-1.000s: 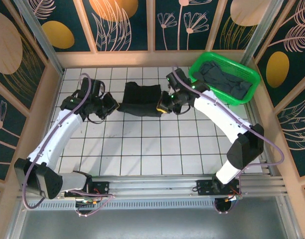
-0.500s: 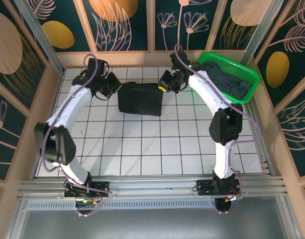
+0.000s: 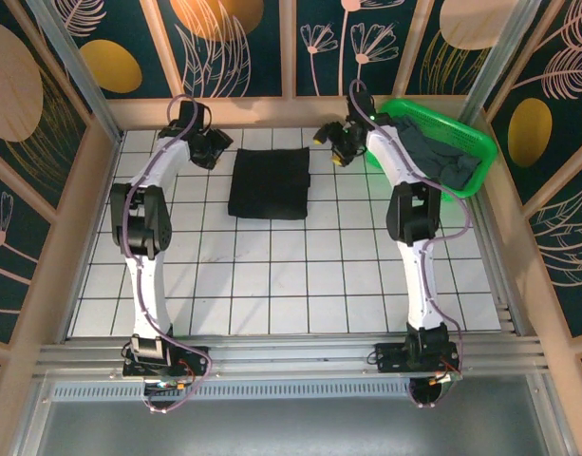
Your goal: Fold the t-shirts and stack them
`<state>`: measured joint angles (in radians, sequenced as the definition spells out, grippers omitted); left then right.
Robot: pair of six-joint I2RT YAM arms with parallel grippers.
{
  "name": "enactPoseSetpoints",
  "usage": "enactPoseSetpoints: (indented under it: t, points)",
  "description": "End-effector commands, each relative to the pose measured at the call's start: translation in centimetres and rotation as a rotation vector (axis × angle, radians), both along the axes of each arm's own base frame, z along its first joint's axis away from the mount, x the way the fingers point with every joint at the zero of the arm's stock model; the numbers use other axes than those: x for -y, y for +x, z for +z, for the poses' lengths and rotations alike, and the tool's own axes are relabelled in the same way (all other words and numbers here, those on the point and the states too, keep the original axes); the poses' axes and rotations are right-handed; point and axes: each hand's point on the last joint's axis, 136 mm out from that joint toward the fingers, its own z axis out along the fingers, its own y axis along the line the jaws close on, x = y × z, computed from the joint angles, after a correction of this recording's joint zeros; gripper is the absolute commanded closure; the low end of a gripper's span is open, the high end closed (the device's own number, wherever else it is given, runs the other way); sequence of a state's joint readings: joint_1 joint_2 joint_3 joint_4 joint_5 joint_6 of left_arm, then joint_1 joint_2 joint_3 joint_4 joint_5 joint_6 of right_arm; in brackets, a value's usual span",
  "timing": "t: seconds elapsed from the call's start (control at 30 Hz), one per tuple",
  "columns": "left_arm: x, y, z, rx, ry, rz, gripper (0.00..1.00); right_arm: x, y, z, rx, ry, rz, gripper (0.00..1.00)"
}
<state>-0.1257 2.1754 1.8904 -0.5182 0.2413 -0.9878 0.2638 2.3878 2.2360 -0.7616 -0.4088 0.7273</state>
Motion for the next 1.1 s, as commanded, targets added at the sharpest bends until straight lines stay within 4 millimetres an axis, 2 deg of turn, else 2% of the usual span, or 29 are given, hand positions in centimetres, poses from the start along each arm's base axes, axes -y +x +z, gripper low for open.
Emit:
enactPoseSetpoints:
  t: [0.0, 0.07, 0.13, 0.17, 0.2, 0.23, 0.3, 0.33, 0.47, 0.63, 0.7, 0.77, 0.83, 0.93, 1.07]
  points:
    - [0.7, -4.5, 4.2, 0.049, -0.034, -0.026, 0.45, -0.6, -4.1, 5.2, 0.143, -0.053, 0.068, 0.33]
    - [2.2, -8.6, 3.0, 0.008, -0.105, -0.041, 0.46, -0.8, -7.0, 4.6, 0.152, -0.067, 0.082, 0.40]
    - [3.8, -12.4, 1.5, -0.040, -0.185, -0.041, 0.46, -1.3, -9.9, 5.4, 0.200, -0.047, 0.087, 0.48]
    - [4.9, -14.1, 1.9, -0.037, -0.240, -0.040, 0.45, -1.7, -11.4, 6.0, 0.235, -0.023, 0.086, 0.48]
    - [6.0, -15.5, 1.3, -0.050, -0.280, -0.035, 0.43, -1.9, -12.5, 6.2, 0.253, -0.005, 0.081, 0.48]
    - [7.3, -16.8, 1.0, -0.062, -0.324, -0.025, 0.38, -2.0, -13.7, 6.4, 0.270, 0.020, 0.075, 0.47]
    - [9.4, -17.9, 1.0, -0.066, -0.415, 0.001, 0.31, -2.1, -15.3, 6.5, 0.281, 0.064, 0.055, 0.42]
    - [10.1, -18.6, -0.1, -0.093, -0.452, 0.028, 0.27, -2.1, -16.0, 6.3, 0.276, 0.081, 0.045, 0.41]
    - [11.9, -18.8, -2.0, -0.145, -0.549, 0.109, 0.22, -1.9, -16.9, 5.8, 0.252, 0.099, 0.028, 0.40]
    - [12.2, -16.8, -2.5, -0.111, -0.600, 0.199, 0.21, -1.7, -16.7, 6.0, 0.251, 0.076, 0.035, 0.40]
    - [12.3, -16.6, -3.5, -0.130, -0.586, 0.214, 0.23, -1.6, -16.8, 5.8, 0.245, 0.077, 0.027, 0.40]
    - [12.3, -16.7, -5.5, -0.170, -0.583, 0.238, 0.24, -1.5, -17.0, 5.7, 0.239, 0.082, 0.020, 0.40]
    - [12.4, -16.7, -6.7, -0.202, -0.574, 0.249, 0.25, -1.4, -17.2, 5.6, 0.237, 0.084, 0.016, 0.40]
    - [12.5, -15.9, -7.3, -0.211, -0.546, 0.256, 0.26, -1.1, -17.3, 6.0, 0.249, 0.090, 0.008, 0.40]
    - [12.6, -14.3, -8.0, -0.180, -0.541, 0.282, 0.31, -1.8, -17.2, 8.0, 0.326, 0.155, 0.035, 0.37]
